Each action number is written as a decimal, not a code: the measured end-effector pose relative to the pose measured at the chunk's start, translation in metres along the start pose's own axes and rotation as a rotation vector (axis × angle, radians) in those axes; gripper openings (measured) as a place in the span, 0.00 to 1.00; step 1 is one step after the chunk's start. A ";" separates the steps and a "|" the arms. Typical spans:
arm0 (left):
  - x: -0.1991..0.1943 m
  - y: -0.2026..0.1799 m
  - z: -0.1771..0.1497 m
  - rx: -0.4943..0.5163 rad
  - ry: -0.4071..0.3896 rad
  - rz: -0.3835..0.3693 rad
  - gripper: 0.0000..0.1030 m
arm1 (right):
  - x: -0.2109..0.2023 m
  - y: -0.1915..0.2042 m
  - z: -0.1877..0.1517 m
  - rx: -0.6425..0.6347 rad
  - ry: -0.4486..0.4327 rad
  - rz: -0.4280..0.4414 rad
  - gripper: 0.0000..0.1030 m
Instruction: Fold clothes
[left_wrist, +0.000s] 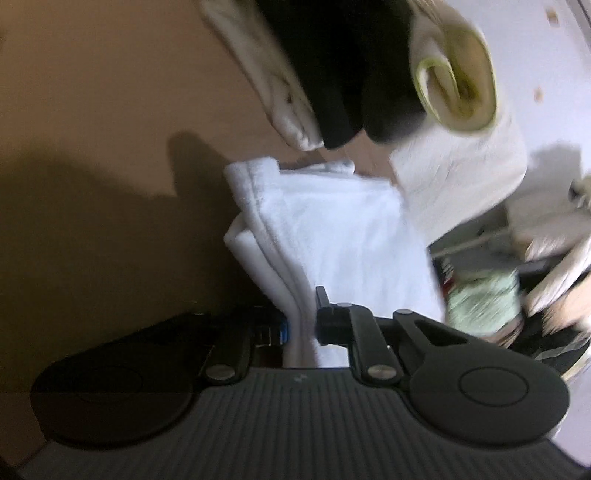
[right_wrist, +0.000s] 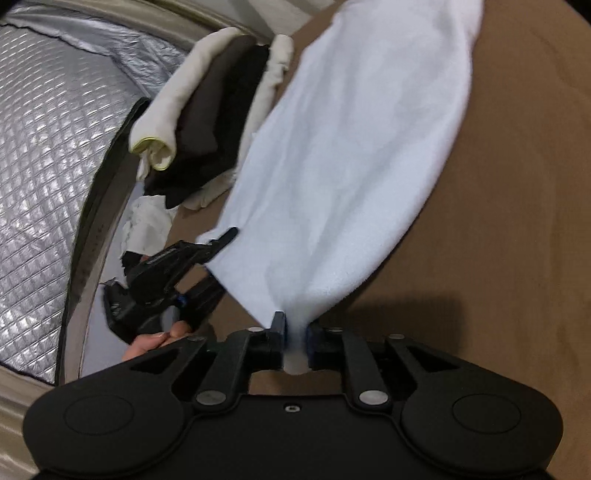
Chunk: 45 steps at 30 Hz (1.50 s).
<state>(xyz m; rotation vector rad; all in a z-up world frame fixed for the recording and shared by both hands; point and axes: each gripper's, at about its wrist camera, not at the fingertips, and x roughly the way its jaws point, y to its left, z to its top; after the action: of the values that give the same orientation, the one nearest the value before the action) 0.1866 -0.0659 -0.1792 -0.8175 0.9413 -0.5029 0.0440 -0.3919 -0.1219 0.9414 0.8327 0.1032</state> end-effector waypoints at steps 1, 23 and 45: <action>0.001 -0.003 0.003 0.060 0.015 0.031 0.12 | 0.003 -0.003 -0.002 0.010 0.012 -0.019 0.46; -0.076 -0.038 0.004 0.222 0.013 -0.065 0.07 | -0.009 -0.002 -0.002 0.307 -0.032 0.248 0.09; -0.146 -0.099 -0.040 0.399 0.073 -0.035 0.08 | -0.069 -0.020 -0.056 0.493 0.215 0.499 0.10</action>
<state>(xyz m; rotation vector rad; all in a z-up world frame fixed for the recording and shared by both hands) 0.0740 -0.0399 -0.0400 -0.4571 0.8567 -0.7280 -0.0468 -0.3949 -0.1140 1.6150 0.8190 0.4514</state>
